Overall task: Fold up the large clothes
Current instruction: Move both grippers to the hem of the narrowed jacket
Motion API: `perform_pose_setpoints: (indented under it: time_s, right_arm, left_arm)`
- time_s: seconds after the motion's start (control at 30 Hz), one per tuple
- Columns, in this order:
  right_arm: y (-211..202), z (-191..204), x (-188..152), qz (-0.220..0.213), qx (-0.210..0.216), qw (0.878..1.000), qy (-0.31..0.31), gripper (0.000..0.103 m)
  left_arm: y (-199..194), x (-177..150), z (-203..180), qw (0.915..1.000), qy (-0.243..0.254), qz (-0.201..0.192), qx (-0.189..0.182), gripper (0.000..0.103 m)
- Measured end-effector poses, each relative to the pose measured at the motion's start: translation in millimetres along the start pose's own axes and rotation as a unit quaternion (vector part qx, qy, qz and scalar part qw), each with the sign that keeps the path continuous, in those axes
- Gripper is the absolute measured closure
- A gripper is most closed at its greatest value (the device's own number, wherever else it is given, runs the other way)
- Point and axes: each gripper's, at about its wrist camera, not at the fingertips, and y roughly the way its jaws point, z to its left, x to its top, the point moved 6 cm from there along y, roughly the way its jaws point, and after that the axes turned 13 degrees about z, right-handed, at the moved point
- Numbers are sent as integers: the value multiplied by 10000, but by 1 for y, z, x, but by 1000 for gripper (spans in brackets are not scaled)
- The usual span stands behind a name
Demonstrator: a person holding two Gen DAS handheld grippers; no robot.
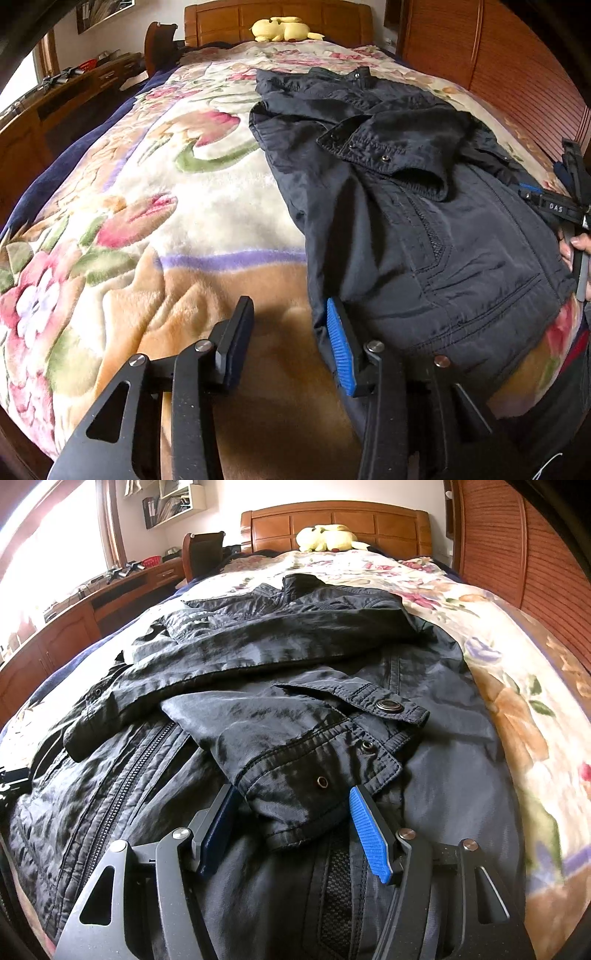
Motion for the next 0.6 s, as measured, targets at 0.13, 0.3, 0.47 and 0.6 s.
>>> perform_pose_setpoints:
  time_s: [0.13, 0.3, 0.47, 0.6]
  right_arm:
    - [-9, -2, -2, 96, -27, 9999, -18, 39]
    - [-38, -18, -13, 216, -425, 9985, -258, 39]
    - [-78, -46, -40, 259, -784, 9962, -281, 39]
    - [-97, -65, -66, 391, -940, 9947, -157, 39]
  left_arm:
    - [-14, -7, -2, 9999, -59, -105, -101, 61]
    - [-28, -18, -11, 9991, 4, -187, -379, 61]
    - [-28, -24, -19, 9987, 53, -188, -474, 61]
    - [-26, -25, -22, 9988, 98, -184, -432, 61]
